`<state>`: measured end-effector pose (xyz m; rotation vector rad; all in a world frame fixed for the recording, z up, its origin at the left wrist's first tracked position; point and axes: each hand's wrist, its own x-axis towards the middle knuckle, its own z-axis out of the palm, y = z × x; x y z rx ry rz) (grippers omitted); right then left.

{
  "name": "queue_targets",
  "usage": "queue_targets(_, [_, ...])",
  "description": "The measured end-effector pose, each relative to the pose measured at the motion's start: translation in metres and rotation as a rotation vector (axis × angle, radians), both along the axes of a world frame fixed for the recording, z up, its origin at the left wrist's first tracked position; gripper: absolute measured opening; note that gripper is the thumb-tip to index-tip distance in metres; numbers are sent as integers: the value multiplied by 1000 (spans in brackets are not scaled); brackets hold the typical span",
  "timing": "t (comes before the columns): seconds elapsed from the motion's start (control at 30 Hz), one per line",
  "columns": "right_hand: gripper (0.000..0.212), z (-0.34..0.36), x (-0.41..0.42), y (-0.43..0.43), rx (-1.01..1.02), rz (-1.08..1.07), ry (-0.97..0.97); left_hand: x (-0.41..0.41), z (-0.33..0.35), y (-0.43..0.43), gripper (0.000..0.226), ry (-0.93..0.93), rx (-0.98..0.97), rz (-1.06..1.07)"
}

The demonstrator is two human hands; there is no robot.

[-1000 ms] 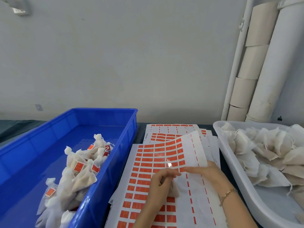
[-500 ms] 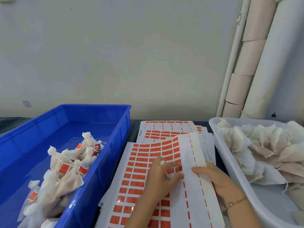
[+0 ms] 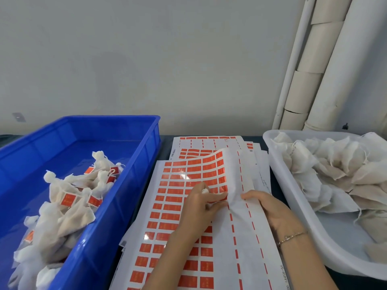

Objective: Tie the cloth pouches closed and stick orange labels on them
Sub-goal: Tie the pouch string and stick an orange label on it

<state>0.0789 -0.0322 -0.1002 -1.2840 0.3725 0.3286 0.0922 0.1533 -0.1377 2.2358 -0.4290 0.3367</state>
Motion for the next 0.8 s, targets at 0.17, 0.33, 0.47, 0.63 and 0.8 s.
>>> queue_targets(0.17, [27, 5, -3, 2, -5, 8, 1, 1, 0, 0, 28, -44, 38, -11])
queue_targets(0.33, [25, 7, -3, 2, -15, 0, 17, -1, 0, 0, 30, -67, 87, -23])
queue_targets(0.47, [26, 7, -4, 2, -31, 4, 20, -3, 1, -1, 31, -91, 113, -19])
queue_targets(0.63, [27, 5, -4, 2, -32, -10, 5, -6, 2, -1, 28, -136, 80, -7])
queue_targets(0.8, [30, 1, 0, 2, -43, -20, -5, -8, 4, 0, 25, -156, 25, 5])
